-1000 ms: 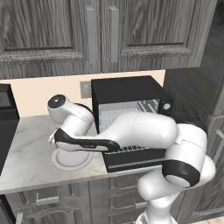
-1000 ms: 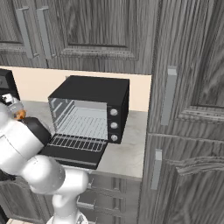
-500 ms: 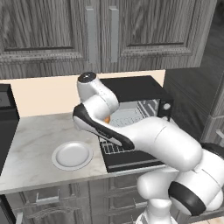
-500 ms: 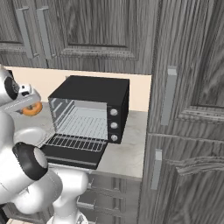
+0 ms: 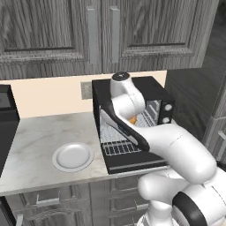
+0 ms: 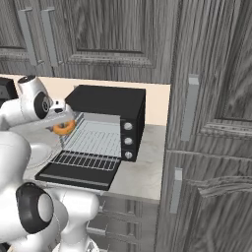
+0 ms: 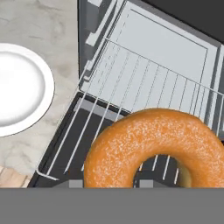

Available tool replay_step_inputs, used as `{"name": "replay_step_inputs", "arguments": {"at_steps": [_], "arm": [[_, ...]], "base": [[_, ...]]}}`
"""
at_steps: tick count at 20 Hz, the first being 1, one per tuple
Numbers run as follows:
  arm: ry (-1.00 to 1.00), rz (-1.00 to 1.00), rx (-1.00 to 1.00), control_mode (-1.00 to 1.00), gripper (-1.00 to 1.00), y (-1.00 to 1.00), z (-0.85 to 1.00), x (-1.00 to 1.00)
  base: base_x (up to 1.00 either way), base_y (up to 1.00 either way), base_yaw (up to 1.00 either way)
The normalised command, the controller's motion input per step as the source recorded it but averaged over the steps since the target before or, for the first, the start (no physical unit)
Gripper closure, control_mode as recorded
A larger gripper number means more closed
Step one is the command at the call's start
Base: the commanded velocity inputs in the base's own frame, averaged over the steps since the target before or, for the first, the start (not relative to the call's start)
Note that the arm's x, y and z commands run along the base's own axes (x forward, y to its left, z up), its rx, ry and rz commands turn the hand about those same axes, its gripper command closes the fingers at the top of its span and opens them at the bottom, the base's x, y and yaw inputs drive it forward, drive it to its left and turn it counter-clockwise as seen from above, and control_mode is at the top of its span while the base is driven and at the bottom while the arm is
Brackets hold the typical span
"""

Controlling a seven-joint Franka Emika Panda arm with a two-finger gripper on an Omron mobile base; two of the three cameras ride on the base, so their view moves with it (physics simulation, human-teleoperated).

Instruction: Pick up the bagel from the plate, place it on the toaster oven rack, close the door, and set the timer.

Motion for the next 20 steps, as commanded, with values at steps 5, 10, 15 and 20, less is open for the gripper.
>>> {"name": "replay_step_inputs", "arguments": {"at_steps": [5,10,15,20], "arm": [[0.09,0.0,0.09,-1.0,1.0,-0.67,-0.35,0.41],[0.1,0.0,0.06,-1.0,1.0,-0.39,-0.49,0.36],[0.02,0.0,0.01,-1.0,1.0,-0.19,-0.37,0.05],[0.0,0.0,0.0,-1.0,1.0,-0.02,-0.31,-0.01]], "base": [[0.0,0.0,0.0],[0.0,0.0,0.0],[0.0,0.0,0.0],[0.0,0.0,0.0]]}}
